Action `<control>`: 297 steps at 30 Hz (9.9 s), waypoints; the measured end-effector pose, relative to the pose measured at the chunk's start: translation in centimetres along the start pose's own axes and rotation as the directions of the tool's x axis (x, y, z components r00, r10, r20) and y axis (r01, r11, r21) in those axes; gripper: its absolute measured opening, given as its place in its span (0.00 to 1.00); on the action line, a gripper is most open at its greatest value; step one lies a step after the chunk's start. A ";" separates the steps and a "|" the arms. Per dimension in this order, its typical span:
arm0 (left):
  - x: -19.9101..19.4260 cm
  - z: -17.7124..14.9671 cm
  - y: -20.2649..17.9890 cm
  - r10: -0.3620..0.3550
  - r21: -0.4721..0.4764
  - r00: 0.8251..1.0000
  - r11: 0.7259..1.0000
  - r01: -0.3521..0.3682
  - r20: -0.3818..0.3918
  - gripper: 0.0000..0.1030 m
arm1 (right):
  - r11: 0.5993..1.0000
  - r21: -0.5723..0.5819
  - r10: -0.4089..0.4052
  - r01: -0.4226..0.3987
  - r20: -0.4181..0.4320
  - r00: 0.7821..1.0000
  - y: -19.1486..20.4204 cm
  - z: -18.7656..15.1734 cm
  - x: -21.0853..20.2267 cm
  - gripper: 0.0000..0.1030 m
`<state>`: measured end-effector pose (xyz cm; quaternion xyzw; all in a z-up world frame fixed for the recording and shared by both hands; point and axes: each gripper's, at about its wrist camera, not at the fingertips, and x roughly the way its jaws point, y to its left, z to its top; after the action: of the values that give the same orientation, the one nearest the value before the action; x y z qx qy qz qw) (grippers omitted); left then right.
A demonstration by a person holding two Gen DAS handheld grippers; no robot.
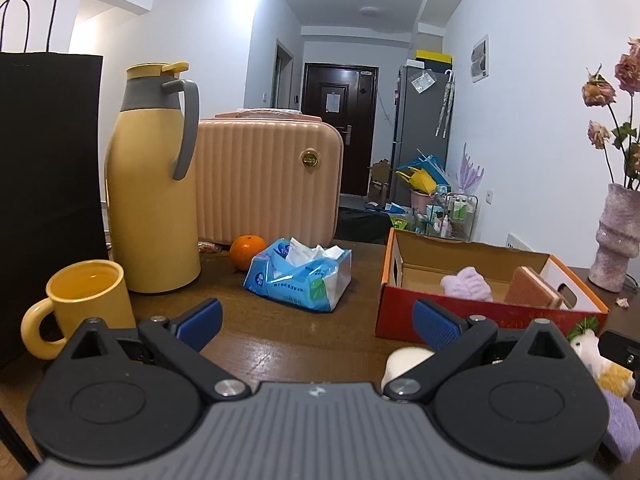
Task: Organize soft objects
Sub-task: 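Move both tools back toward the remaining soft items on the table, then grasp the light-blue plush with the right tool, then grasp the pink satin scrunchie bag with the left tool while the right tool holds the blue plush, then carry the pink satin bag and blue plush over the cardboard box with both tools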
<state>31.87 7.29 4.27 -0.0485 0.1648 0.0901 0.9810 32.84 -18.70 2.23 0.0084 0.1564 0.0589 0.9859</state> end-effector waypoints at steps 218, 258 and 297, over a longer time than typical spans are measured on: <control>-0.6 -2.9 -5.1 -0.154 0.049 0.981 0.986 0.161 -0.117 0.37 | 1.000 -0.008 -0.009 0.009 0.029 1.000 -0.5 -1.1 -2.3 0.69; 8.3 4.5 -6.9 -0.138 -0.085 0.990 0.987 0.136 -0.027 0.37 | 0.997 0.046 -0.063 0.058 0.102 0.993 -2.5 7.0 7.8 0.69; 20.1 4.6 -11.7 -0.126 0.034 0.987 0.991 0.130 -0.100 0.37 | 0.995 -0.071 -0.077 0.072 -0.076 0.994 -2.6 7.2 20.7 0.69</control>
<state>54.23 -0.34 2.69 -0.0433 0.2108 0.0210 0.9763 54.92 -18.77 2.57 -0.0333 0.1932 0.0275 0.9802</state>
